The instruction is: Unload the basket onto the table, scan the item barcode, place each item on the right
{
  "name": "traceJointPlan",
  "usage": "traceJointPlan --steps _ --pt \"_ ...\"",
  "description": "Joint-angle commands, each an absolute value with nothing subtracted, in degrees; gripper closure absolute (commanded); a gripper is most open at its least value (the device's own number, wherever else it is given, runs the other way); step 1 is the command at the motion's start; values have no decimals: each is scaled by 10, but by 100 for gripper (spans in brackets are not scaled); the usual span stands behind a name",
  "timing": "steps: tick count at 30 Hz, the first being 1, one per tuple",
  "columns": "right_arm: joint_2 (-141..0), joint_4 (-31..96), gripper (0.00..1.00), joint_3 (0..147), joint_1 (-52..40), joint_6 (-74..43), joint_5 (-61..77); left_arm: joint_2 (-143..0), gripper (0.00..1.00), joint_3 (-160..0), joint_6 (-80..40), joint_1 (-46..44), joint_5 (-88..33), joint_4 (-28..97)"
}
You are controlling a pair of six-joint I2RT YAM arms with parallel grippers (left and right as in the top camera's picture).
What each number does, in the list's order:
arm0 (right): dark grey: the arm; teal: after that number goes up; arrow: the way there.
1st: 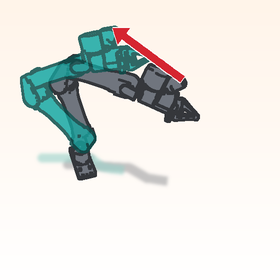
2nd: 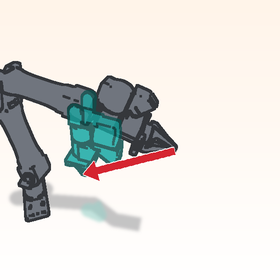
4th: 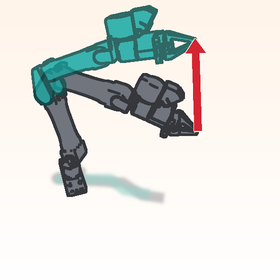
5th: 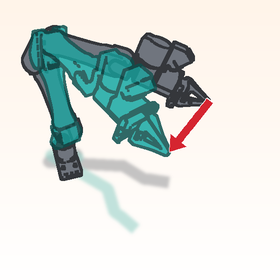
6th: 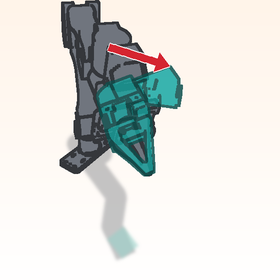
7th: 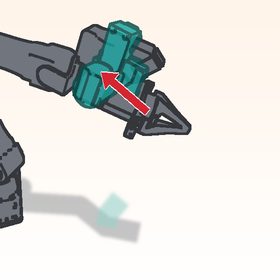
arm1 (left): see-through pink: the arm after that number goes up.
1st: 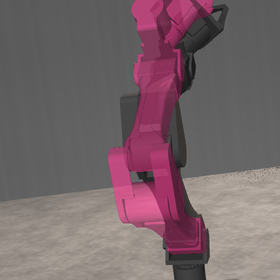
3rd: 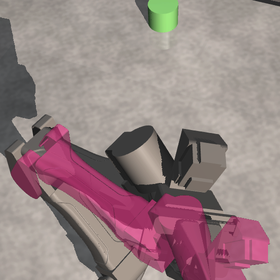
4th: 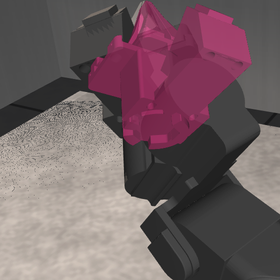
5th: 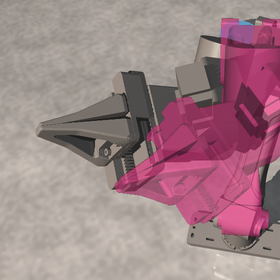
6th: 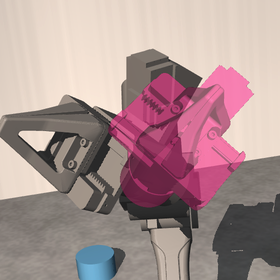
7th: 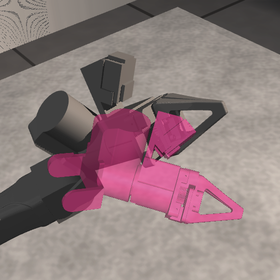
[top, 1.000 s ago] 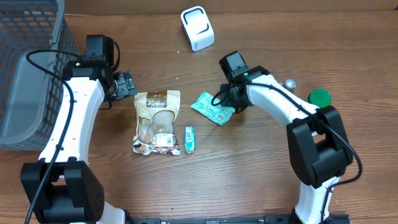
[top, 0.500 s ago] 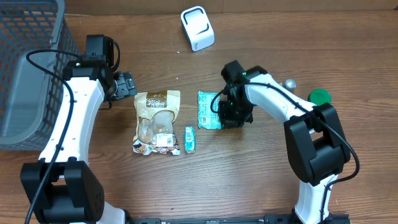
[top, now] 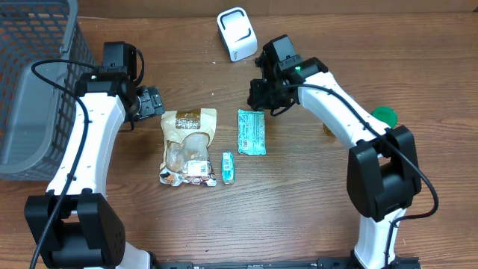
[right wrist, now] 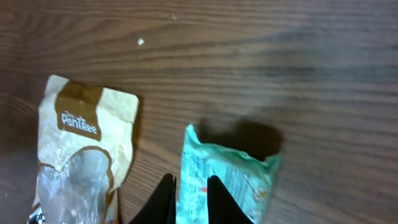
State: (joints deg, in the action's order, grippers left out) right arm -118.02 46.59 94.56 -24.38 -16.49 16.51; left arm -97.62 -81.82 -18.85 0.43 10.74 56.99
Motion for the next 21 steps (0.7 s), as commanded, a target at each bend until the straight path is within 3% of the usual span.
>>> traceJointPlan --steps 1,9,13,21 --pt "-1208 463 86 941 -256 -160 165 -974 0 -827 -178 4 109 567" --pt "-1241 470 86 941 -262 -161 112 -974 0 -827 -178 4 109 567" --pt "-1241 513 96 941 -259 -179 31 -974 0 -827 -178 4 109 567" --pt "-1237 600 96 943 -242 -208 16 -974 0 -827 -178 4 109 567"
